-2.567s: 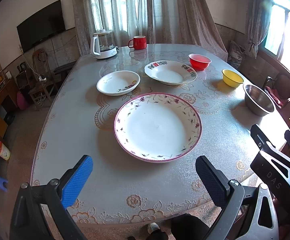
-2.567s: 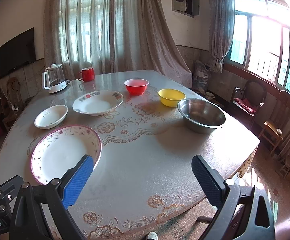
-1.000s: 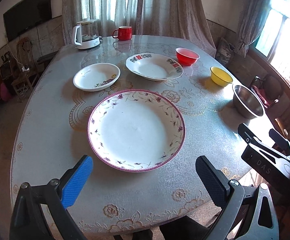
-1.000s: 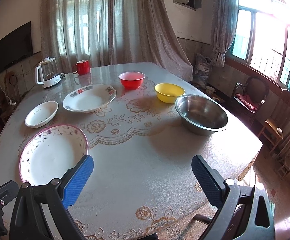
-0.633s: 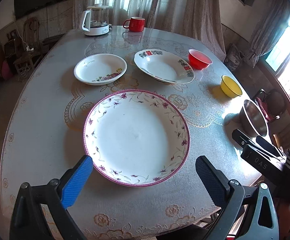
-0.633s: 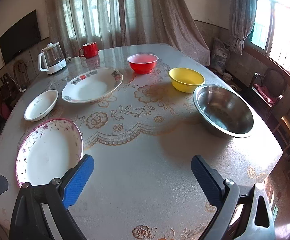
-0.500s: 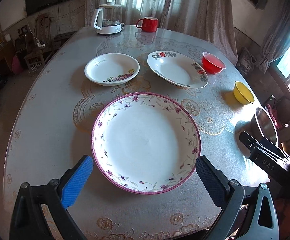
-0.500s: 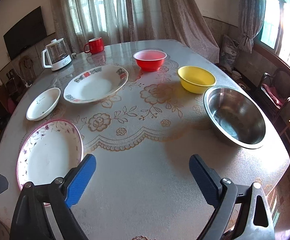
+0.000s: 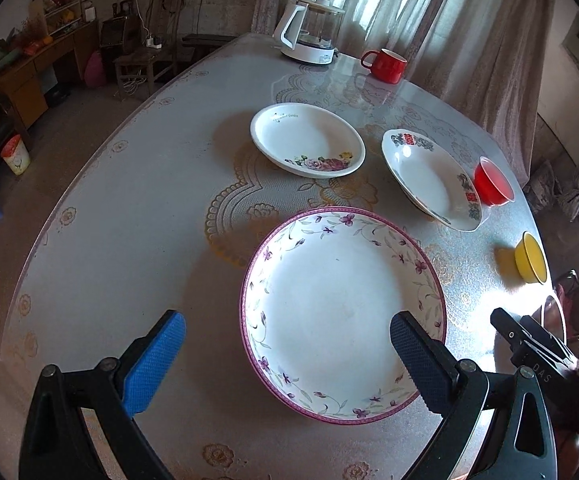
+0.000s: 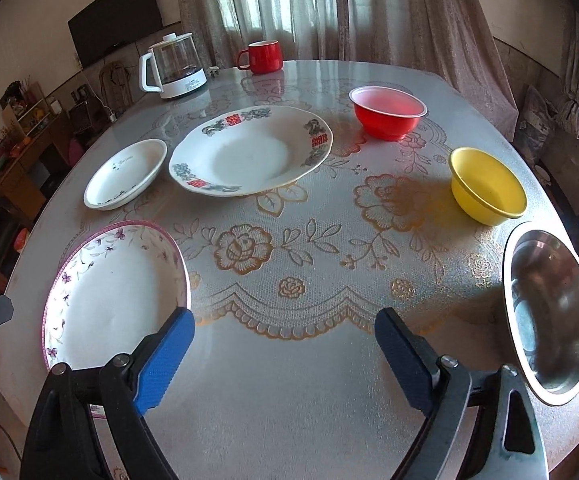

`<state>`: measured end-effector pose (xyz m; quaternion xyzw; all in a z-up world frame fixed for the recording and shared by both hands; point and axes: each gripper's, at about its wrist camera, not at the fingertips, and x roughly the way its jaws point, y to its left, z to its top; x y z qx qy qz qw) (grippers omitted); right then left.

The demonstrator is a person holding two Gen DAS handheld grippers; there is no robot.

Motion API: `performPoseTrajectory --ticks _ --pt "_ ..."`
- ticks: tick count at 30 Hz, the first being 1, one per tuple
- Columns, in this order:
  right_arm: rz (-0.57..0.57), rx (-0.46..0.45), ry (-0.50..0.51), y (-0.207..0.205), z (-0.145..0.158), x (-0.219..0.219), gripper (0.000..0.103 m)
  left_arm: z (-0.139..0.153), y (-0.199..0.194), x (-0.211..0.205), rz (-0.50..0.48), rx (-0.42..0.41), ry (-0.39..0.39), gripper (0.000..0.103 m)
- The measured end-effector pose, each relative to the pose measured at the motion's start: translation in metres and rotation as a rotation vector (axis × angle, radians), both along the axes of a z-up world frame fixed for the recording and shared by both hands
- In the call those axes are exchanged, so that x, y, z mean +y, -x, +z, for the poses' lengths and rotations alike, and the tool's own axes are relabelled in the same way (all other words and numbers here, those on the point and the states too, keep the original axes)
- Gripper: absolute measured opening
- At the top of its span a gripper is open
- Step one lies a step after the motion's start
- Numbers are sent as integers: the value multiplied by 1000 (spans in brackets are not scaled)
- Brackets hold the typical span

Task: Organize plates and bowls
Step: 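Move both tools toward the large pink-rimmed floral plate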

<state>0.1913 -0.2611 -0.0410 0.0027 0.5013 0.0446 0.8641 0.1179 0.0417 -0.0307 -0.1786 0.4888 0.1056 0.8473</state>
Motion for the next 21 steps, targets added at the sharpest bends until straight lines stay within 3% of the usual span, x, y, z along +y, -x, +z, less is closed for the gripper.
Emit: performPoseTrajectory --ticks 3,6,9,13,21 --pt "-20 -4 1 -6 2 4 91 0 -10 10 -19 17 0 103" --pt "-20 -34 -13 -11 7 11 91 7 -21 14 -71 -15 -19 103" --pt "-4 -60 27 -19 11 20 92 9 -38 16 -122 -17 -3 103" --pt "51 -99 77 -27 12 30 103 9 -66 12 -169 -12 29 103" --pt "119 -56 97 -33 8 38 103 -1 -102 6 -219 8 50 103"
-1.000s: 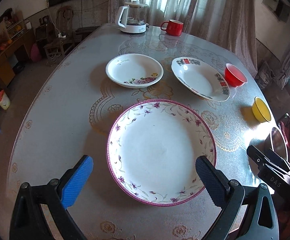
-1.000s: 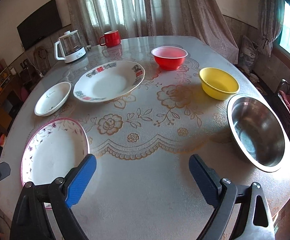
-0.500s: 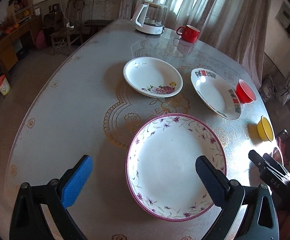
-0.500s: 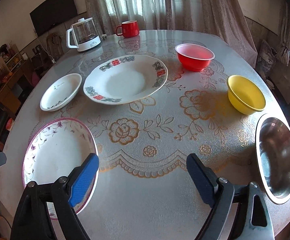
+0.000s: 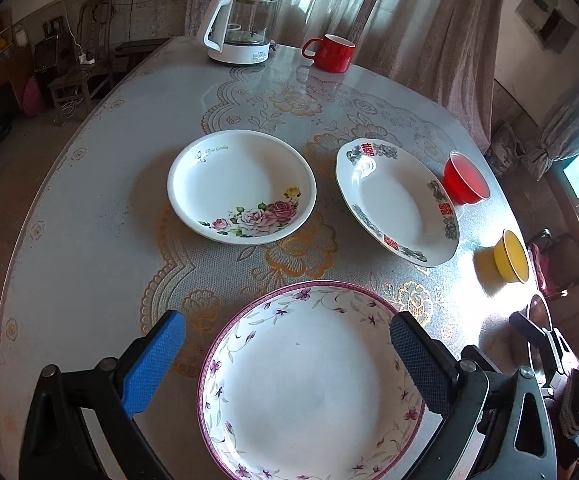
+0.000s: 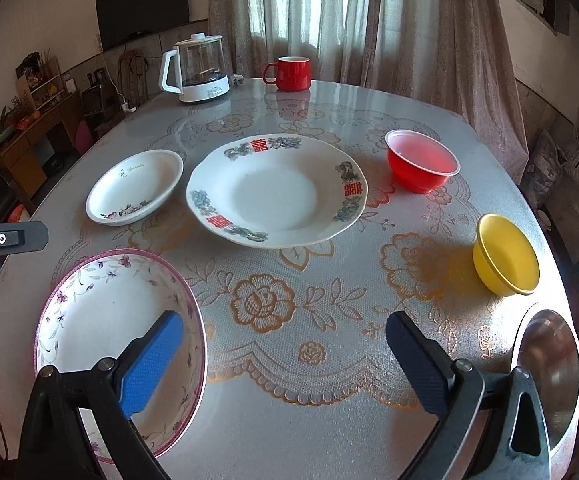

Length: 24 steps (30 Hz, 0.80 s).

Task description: Organize plates and bowls

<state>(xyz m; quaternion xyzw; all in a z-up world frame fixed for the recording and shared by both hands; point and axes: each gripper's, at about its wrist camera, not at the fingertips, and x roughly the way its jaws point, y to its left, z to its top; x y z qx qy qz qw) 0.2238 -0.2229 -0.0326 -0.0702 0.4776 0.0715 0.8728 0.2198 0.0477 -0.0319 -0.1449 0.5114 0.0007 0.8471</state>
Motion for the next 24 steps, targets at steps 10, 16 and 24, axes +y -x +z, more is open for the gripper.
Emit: performPoseTrajectory --ticks 10,16,24 --pt "52 209 -101 -1 -47 19 77 -51 27 29 -8 97 -79 77" --pt "114 248 -111 2 -59 37 59 -72 48 37 -42 109 -29 63" --pt "165 241 -77 9 -65 51 34 -74 61 18 -117 79 -79 36"
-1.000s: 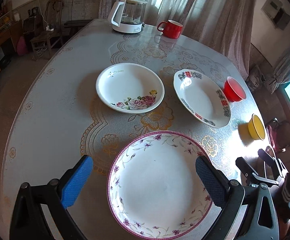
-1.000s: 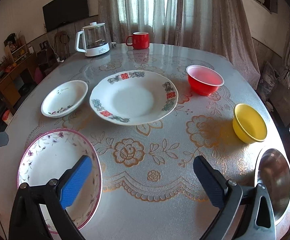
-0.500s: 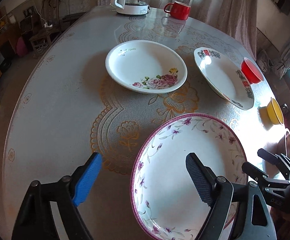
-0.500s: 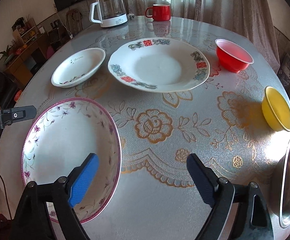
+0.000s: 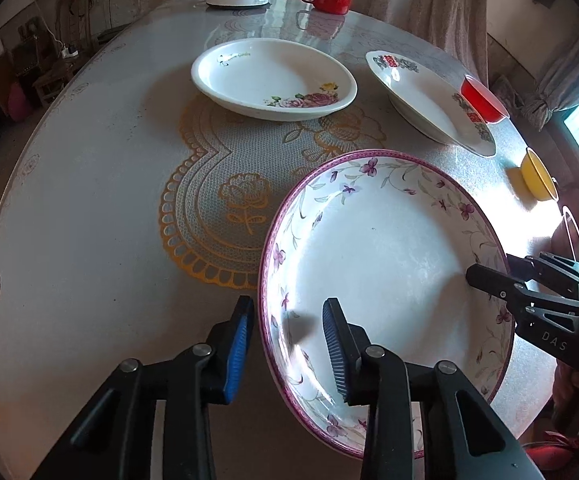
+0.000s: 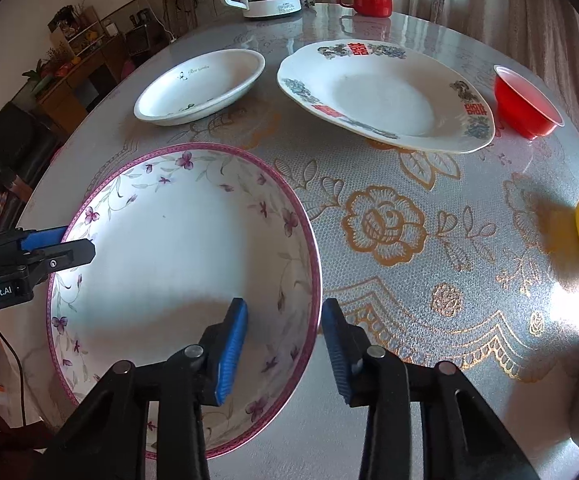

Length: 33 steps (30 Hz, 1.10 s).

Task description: Organize plates and bowls

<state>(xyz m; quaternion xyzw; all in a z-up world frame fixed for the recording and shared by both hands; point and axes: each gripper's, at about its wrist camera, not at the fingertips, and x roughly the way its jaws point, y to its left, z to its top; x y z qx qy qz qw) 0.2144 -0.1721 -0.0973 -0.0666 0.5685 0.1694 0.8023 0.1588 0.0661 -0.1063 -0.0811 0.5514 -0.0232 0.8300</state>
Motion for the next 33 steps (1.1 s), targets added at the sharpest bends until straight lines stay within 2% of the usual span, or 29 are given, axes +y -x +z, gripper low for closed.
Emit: performPoseTrajectory --ticks 3,8,10,17,26,33 --pt "-5 -4 -1 2 1 -1 31 1 5 -6 -22 -3 -35 35" --pt "-32 7 -31 2 7 -14 17 2 5 -7 -16 6 -29 35" --pt "-39 8 -6 5 10 -18 17 2 3 -16 -36 13 -10 35" --pt "-128 39 -11 17 16 -59 17 4 -1 -54 -106 11 26 35" --pt "-228 46 -29 35 24 -106 17 9 -20 -88 -181 2 12 35" --pt "-286 35 -15 48 25 -136 17 5 -29 -110 -229 24 -30 35"
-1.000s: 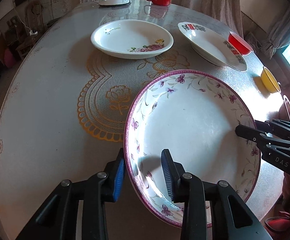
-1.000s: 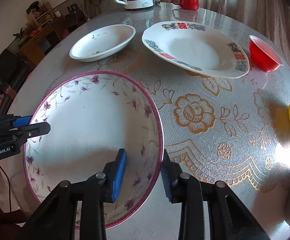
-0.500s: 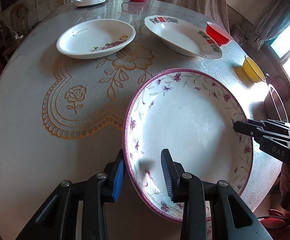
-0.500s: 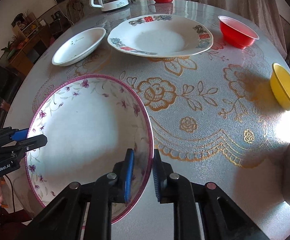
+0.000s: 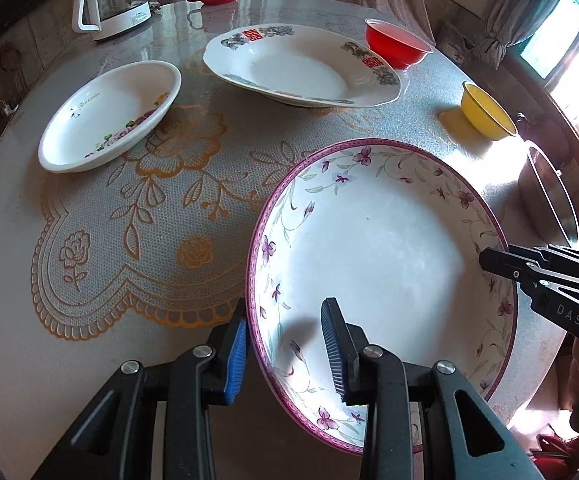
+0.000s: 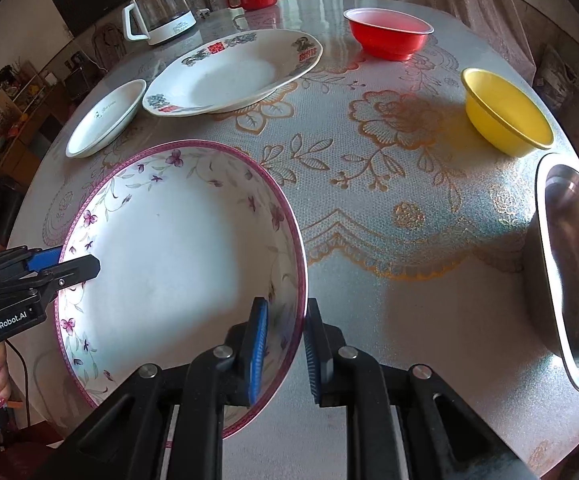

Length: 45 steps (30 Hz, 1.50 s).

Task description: Organize plates and bowls

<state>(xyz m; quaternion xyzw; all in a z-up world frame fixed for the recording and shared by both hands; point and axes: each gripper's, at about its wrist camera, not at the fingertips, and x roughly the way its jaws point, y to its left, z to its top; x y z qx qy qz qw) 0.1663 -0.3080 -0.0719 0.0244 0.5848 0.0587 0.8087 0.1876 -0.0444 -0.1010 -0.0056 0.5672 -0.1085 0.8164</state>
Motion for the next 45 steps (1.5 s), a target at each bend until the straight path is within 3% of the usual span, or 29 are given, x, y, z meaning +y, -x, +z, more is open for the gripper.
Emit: performPoseTrajectory --ticks 27,32,36,38,42,45 --pt "14 -26 42 -12 -13 7 17 -6 9 -13 26 20 -75 35" --pt "16 -24 26 -12 -14 8 25 -8 8 -10 18 16 -57 36" --pt "26 -5 -12 -13 -14 5 28 -1 9 0 25 12 -46 40" --pt "21 -14 -34 -12 -9 1 29 3 5 5 37 6 -40 51" --pt "27 -55 -50 -13 9 -5 31 13 -5 23 88 4 -15 59" --pt "16 -65 -60 -19 18 -10 36 23 -17 35 141 -16 22 74"
